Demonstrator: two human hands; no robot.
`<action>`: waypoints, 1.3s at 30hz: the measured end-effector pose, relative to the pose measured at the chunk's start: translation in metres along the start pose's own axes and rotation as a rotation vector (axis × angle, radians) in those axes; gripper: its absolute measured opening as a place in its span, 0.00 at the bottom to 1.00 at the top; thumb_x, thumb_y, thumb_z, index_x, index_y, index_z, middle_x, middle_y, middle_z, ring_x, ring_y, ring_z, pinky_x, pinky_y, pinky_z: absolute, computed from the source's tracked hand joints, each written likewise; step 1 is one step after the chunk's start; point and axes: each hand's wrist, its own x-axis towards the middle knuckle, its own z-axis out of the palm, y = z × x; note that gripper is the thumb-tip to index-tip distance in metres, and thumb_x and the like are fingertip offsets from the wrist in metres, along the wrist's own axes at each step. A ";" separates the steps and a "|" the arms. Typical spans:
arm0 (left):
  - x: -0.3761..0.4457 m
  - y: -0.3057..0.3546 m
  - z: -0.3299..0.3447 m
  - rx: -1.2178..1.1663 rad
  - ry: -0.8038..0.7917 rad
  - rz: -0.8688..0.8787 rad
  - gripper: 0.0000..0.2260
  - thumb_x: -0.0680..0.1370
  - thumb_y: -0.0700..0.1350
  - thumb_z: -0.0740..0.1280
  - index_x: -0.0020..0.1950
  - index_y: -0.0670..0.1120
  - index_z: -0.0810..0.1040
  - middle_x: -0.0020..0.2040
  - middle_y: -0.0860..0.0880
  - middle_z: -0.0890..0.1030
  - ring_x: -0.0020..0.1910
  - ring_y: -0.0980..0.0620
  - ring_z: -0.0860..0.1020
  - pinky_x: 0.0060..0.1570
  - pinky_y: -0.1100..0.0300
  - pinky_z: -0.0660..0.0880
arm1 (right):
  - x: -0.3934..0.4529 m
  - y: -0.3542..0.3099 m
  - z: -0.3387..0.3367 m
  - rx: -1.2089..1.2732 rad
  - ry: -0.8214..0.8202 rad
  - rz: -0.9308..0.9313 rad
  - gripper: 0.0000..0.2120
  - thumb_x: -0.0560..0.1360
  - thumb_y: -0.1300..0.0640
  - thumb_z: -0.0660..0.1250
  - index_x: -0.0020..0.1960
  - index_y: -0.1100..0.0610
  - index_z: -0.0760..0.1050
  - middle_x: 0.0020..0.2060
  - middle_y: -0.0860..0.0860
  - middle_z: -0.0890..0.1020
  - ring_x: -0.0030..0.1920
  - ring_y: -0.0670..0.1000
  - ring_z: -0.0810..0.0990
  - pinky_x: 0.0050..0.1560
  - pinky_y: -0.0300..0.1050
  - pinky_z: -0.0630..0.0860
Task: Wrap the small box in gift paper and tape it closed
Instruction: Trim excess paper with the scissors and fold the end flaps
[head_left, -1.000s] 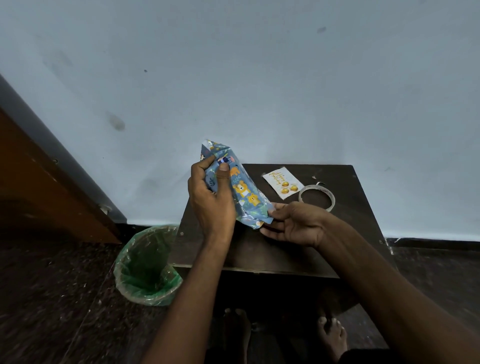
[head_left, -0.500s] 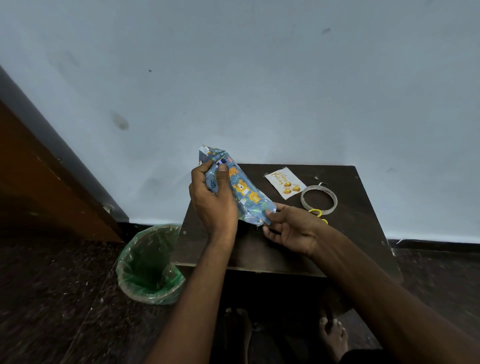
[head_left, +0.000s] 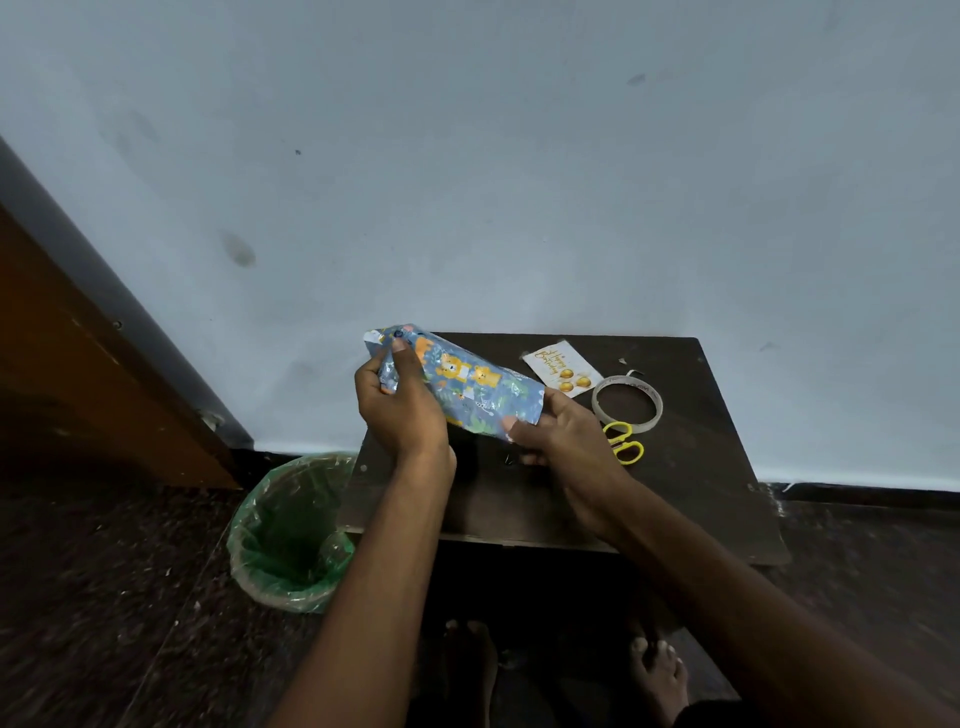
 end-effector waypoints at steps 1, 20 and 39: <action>0.001 0.001 -0.001 -0.015 0.009 -0.017 0.14 0.82 0.55 0.72 0.59 0.46 0.82 0.49 0.53 0.86 0.44 0.58 0.84 0.44 0.63 0.82 | -0.001 0.000 0.000 -0.042 -0.044 -0.038 0.25 0.76 0.67 0.75 0.70 0.53 0.75 0.56 0.51 0.88 0.56 0.49 0.86 0.52 0.43 0.82; -0.022 0.009 -0.006 0.348 -0.417 0.717 0.14 0.80 0.50 0.76 0.62 0.46 0.84 0.61 0.49 0.82 0.63 0.52 0.80 0.64 0.58 0.76 | 0.011 -0.044 -0.027 -0.206 0.272 -0.570 0.09 0.80 0.62 0.72 0.60 0.56 0.83 0.57 0.49 0.86 0.58 0.47 0.84 0.55 0.43 0.81; -0.024 0.021 -0.011 0.287 -0.757 0.896 0.08 0.81 0.41 0.74 0.59 0.41 0.87 0.58 0.47 0.85 0.61 0.50 0.83 0.58 0.49 0.80 | 0.014 -0.058 -0.038 -0.421 -0.032 -0.796 0.07 0.78 0.61 0.73 0.52 0.64 0.86 0.54 0.57 0.85 0.60 0.55 0.84 0.49 0.52 0.83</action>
